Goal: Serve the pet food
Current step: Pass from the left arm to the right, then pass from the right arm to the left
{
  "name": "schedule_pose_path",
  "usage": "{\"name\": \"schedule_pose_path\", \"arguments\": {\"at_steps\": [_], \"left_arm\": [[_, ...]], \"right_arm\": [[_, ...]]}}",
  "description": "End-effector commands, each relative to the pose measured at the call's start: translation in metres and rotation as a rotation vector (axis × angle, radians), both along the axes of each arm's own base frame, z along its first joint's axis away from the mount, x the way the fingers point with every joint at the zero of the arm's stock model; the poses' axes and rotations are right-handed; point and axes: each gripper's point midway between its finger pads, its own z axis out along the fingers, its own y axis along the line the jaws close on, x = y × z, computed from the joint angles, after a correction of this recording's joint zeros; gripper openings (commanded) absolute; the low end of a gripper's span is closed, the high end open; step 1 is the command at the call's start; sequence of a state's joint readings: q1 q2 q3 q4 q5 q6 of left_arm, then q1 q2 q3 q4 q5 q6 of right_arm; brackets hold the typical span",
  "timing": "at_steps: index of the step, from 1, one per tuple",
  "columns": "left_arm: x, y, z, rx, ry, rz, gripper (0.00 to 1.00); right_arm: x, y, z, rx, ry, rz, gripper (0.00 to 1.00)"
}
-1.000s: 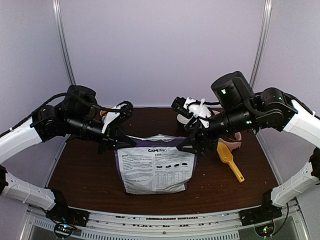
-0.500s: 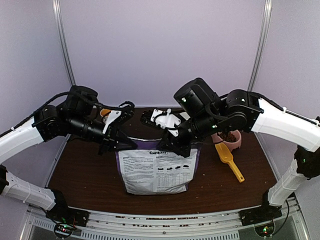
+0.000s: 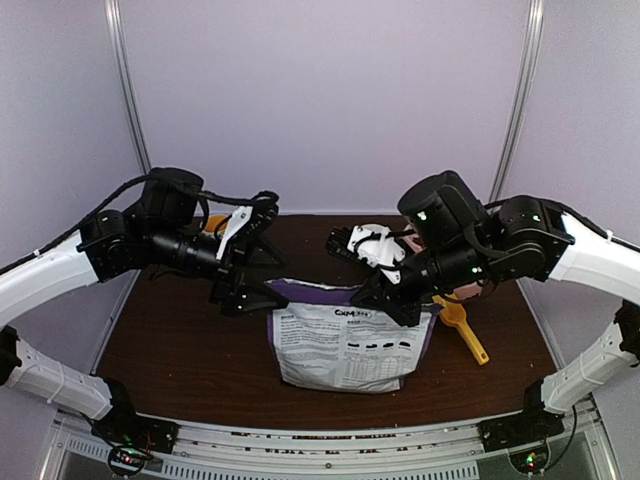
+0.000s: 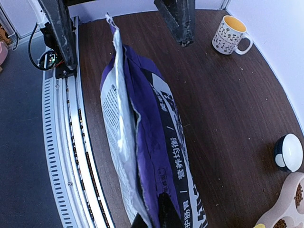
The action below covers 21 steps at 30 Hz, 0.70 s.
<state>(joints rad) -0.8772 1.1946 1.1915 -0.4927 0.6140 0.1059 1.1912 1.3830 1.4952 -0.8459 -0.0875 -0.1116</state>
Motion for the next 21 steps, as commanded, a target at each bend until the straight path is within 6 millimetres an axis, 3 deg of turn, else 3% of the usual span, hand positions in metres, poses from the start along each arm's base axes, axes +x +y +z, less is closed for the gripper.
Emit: {"name": "schedule_pose_path", "arguments": {"at_steps": [1,8,11,13,15,21], "left_arm": [[-0.007,-0.01,0.007,-0.035,-0.02,-0.063,0.87],[-0.005,-0.022,-0.023,0.036,-0.011,-0.061,0.9],[-0.005,-0.028,-0.033,0.055,0.017,-0.08,0.85],[-0.006,-0.031,-0.035,0.058,0.037,-0.092,0.72],[-0.005,-0.031,-0.036,0.058,0.044,-0.086,0.49],[-0.003,-0.029,-0.03,0.03,0.024,-0.065,0.08]], "right_arm": [[0.008,-0.017,0.018,0.089,-0.013,-0.105,0.0],[0.008,-0.029,0.023,0.157,0.011,-0.138,0.0],[0.009,-0.032,0.024,0.176,0.016,-0.142,0.0],[0.011,-0.032,0.024,0.18,0.02,-0.147,0.0],[0.012,-0.032,0.024,0.184,0.025,-0.145,0.0],[0.015,-0.025,0.015,0.168,0.041,-0.127,0.0]]}}
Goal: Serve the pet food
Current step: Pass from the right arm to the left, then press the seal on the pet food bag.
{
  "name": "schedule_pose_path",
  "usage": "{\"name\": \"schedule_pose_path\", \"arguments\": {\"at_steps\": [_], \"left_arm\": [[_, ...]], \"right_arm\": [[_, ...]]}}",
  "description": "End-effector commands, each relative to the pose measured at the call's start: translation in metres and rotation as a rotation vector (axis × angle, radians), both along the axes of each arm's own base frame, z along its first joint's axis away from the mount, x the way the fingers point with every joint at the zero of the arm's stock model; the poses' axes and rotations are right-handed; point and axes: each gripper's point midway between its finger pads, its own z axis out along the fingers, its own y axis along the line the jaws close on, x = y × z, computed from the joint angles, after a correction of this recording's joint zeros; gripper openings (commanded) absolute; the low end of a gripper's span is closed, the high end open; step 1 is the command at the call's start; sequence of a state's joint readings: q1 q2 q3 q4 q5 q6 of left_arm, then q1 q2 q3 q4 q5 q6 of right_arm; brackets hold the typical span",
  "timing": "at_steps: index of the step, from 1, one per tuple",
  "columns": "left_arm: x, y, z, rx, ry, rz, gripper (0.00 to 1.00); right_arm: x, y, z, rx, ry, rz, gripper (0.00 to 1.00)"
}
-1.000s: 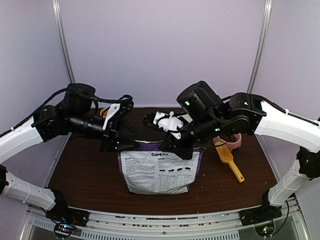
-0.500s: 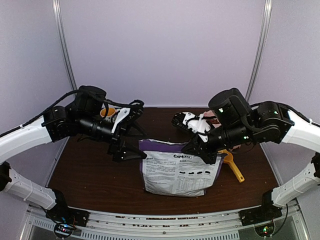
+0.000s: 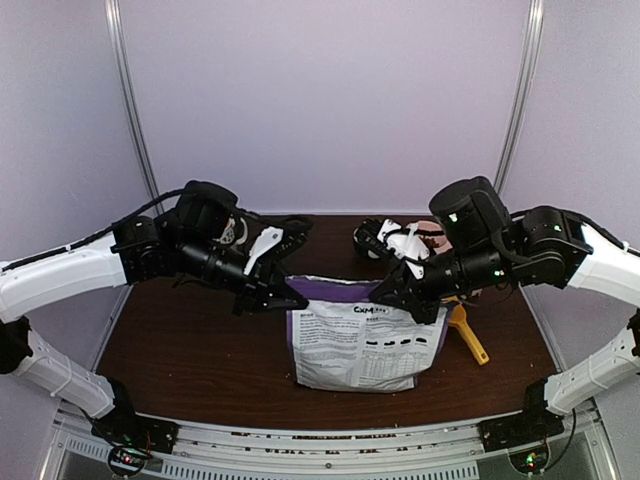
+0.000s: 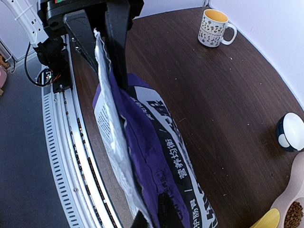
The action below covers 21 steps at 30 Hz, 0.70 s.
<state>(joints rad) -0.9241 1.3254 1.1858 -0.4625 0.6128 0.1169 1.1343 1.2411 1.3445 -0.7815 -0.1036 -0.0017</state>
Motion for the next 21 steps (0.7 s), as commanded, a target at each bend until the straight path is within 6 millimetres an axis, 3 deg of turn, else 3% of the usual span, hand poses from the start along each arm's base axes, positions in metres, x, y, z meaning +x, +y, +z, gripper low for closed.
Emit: {"name": "schedule_pose_path", "arguments": {"at_steps": [1,5,10,21], "left_arm": [[-0.004,-0.001,0.014,-0.059,-0.029,-0.018,0.03],[-0.006,-0.001,0.018,-0.073,-0.027,-0.023,0.0],[-0.007,-0.001,0.022,-0.085,-0.031,-0.021,0.0],[-0.008,0.0,0.025,-0.092,-0.031,-0.025,0.0]], "right_arm": [[0.008,0.01,0.015,0.073,-0.021,-0.005,0.0],[0.006,0.026,0.008,0.04,0.011,0.042,0.0],[0.005,0.045,0.002,0.009,0.015,0.095,0.1],[0.004,0.078,0.007,0.024,0.028,0.17,0.18]]}}
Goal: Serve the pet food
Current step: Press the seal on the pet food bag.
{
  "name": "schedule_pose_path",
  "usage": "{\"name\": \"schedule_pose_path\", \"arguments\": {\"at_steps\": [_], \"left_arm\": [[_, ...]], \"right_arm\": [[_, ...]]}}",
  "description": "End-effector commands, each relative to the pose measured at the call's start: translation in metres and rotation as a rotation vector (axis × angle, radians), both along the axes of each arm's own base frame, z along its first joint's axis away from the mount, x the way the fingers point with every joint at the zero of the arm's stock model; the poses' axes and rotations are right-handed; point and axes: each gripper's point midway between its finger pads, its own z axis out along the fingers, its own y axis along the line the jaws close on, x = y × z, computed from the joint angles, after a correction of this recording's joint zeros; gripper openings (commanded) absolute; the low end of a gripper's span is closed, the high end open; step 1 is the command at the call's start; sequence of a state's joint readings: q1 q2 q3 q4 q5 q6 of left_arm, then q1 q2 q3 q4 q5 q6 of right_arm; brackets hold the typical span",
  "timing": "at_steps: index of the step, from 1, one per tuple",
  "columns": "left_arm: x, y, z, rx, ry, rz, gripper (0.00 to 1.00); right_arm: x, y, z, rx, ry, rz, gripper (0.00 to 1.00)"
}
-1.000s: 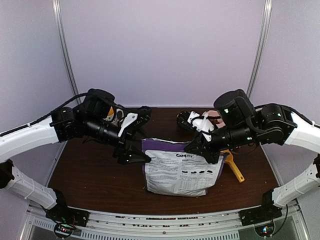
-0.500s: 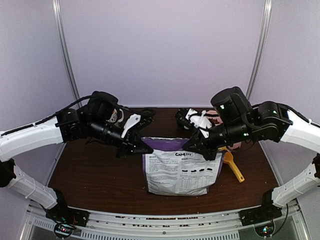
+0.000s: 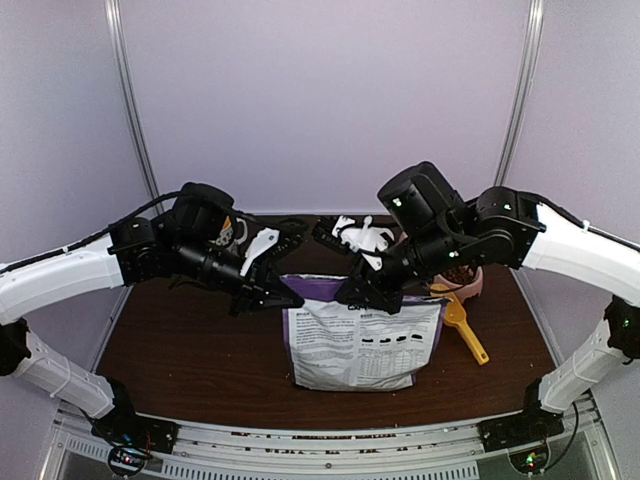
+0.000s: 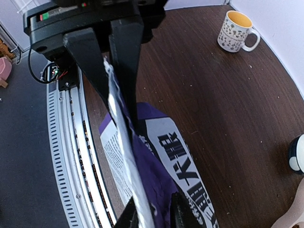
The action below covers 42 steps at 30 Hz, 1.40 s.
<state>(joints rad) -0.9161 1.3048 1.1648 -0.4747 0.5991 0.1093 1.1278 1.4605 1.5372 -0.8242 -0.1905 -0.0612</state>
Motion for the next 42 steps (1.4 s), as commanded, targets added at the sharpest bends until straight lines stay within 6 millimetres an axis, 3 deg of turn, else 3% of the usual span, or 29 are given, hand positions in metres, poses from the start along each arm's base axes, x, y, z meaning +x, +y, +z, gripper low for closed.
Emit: {"name": "schedule_pose_path", "arguments": {"at_steps": [1,6,11,12,19,24,28,35,37,40,42], "left_arm": [[-0.009,-0.007,0.03,-0.108,-0.042,-0.047,0.0],[-0.008,-0.006,0.032,-0.111,-0.048,-0.04,0.0],[-0.008,-0.004,0.035,-0.117,-0.058,-0.033,0.0],[-0.008,-0.004,0.036,-0.119,-0.062,-0.029,0.0],[-0.006,0.003,0.044,-0.127,-0.109,0.001,0.0],[-0.005,0.008,0.049,-0.131,-0.135,0.019,0.0],[-0.005,0.008,0.05,-0.133,-0.14,0.021,0.0],[-0.004,0.01,0.05,-0.132,-0.149,0.025,0.0],[-0.004,0.01,0.051,-0.135,-0.152,0.025,0.0],[-0.005,0.01,0.052,-0.136,-0.152,0.026,0.0],[-0.004,0.011,0.052,-0.136,-0.154,0.028,0.0]], "right_arm": [[-0.006,0.033,0.015,0.09,-0.003,0.078,0.19],[-0.007,0.044,0.021,0.133,0.004,0.096,0.23],[0.0,0.04,0.014,0.093,-0.027,0.07,0.07],[0.002,0.037,0.014,0.081,-0.037,0.062,0.0],[0.015,0.009,0.016,0.014,-0.129,-0.011,0.0],[0.026,-0.017,-0.008,-0.103,-0.135,-0.062,0.05],[0.033,-0.036,-0.018,-0.145,-0.134,-0.101,0.0],[0.039,-0.055,-0.018,-0.183,-0.175,-0.147,0.0],[0.041,-0.059,-0.018,-0.196,-0.179,-0.156,0.09],[0.041,-0.063,-0.02,-0.213,-0.184,-0.16,0.0],[0.041,-0.066,-0.022,-0.22,-0.188,-0.159,0.0]]}}
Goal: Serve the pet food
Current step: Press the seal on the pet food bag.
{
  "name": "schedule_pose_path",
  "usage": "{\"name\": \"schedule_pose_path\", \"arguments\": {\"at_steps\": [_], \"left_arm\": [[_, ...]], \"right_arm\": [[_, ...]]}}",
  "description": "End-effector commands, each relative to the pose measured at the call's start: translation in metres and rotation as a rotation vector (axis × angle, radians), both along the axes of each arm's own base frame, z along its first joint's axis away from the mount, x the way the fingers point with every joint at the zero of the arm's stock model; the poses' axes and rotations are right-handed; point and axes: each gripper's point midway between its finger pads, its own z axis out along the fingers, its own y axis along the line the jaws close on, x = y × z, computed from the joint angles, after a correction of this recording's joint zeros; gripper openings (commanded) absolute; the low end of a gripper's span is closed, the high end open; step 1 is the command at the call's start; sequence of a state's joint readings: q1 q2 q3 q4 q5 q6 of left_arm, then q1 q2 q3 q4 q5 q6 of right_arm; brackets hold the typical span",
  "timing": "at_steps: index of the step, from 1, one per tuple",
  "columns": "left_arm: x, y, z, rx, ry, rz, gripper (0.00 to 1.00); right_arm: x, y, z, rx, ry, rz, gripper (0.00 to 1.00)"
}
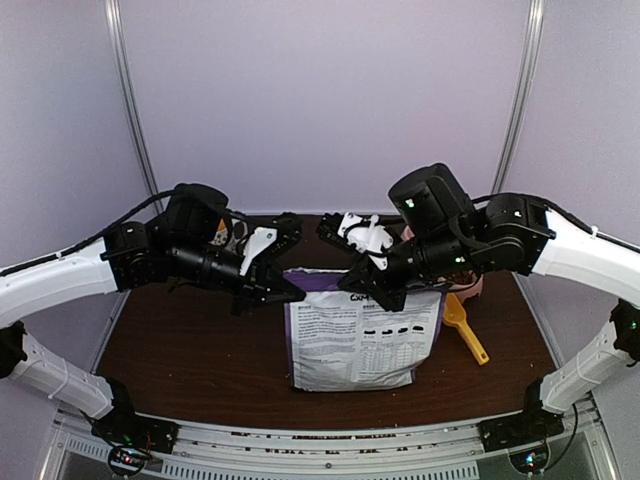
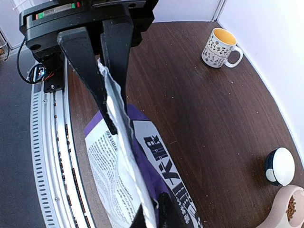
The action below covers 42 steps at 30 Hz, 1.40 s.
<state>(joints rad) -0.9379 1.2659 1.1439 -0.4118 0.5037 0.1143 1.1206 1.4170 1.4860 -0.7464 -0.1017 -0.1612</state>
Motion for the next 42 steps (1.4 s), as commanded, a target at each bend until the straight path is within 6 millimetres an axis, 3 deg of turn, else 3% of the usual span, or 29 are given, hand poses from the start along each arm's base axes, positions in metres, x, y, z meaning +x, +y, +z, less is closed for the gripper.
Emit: {"name": "schedule_pose_path", "arguments": {"at_steps": [1,5,7,9,13,16,18,22,24,26,30,31,33,36,38,41,42], "left_arm": [[-0.012,0.011,0.04,-0.1,-0.065,-0.032,0.0],[-0.011,0.012,0.042,-0.103,-0.071,-0.026,0.0],[-0.011,0.013,0.042,-0.102,-0.073,-0.023,0.0],[-0.011,0.014,0.043,-0.103,-0.078,-0.02,0.0],[-0.01,0.015,0.045,-0.104,-0.086,-0.012,0.0],[-0.01,0.016,0.045,-0.104,-0.089,-0.009,0.0],[-0.01,0.016,0.045,-0.104,-0.092,-0.008,0.0],[-0.009,0.016,0.045,-0.103,-0.093,-0.008,0.0],[-0.009,0.016,0.045,-0.103,-0.093,-0.007,0.0],[-0.009,0.016,0.045,-0.103,-0.094,-0.005,0.0],[-0.008,0.017,0.045,-0.101,-0.099,0.002,0.0],[-0.008,0.017,0.045,-0.1,-0.1,0.002,0.0],[-0.008,0.017,0.046,-0.101,-0.101,0.003,0.0],[-0.008,0.018,0.045,-0.1,-0.103,0.003,0.0],[-0.008,0.018,0.045,-0.1,-0.103,0.004,0.0],[-0.007,0.018,0.046,-0.1,-0.105,0.007,0.0],[-0.007,0.018,0.046,-0.1,-0.107,0.007,0.0]], "right_arm": [[0.025,-0.06,-0.031,-0.216,-0.037,-0.17,0.0],[0.028,-0.064,-0.031,-0.224,-0.052,-0.19,0.0],[0.03,-0.067,-0.03,-0.232,-0.06,-0.207,0.05],[0.032,-0.072,-0.032,-0.244,-0.066,-0.22,0.0],[0.033,-0.081,-0.03,-0.247,-0.081,-0.236,0.0],[0.036,-0.089,-0.029,-0.255,-0.08,-0.263,0.11],[0.037,-0.093,-0.031,-0.263,-0.08,-0.269,0.0],[0.037,-0.096,-0.031,-0.259,-0.085,-0.275,0.0],[0.039,-0.1,-0.03,-0.261,-0.09,-0.293,0.12],[0.041,-0.104,-0.03,-0.267,-0.096,-0.304,0.0],[0.043,-0.111,-0.029,-0.266,-0.106,-0.321,0.0],[0.044,-0.114,-0.029,-0.269,-0.104,-0.336,0.09],[0.045,-0.119,-0.029,-0.276,-0.104,-0.351,0.01],[0.048,-0.127,-0.029,-0.277,-0.116,-0.373,0.0],[0.049,-0.132,-0.028,-0.273,-0.113,-0.395,0.17],[0.049,-0.136,-0.028,-0.271,-0.114,-0.399,0.0],[0.049,-0.137,-0.028,-0.269,-0.115,-0.396,0.0]]}}
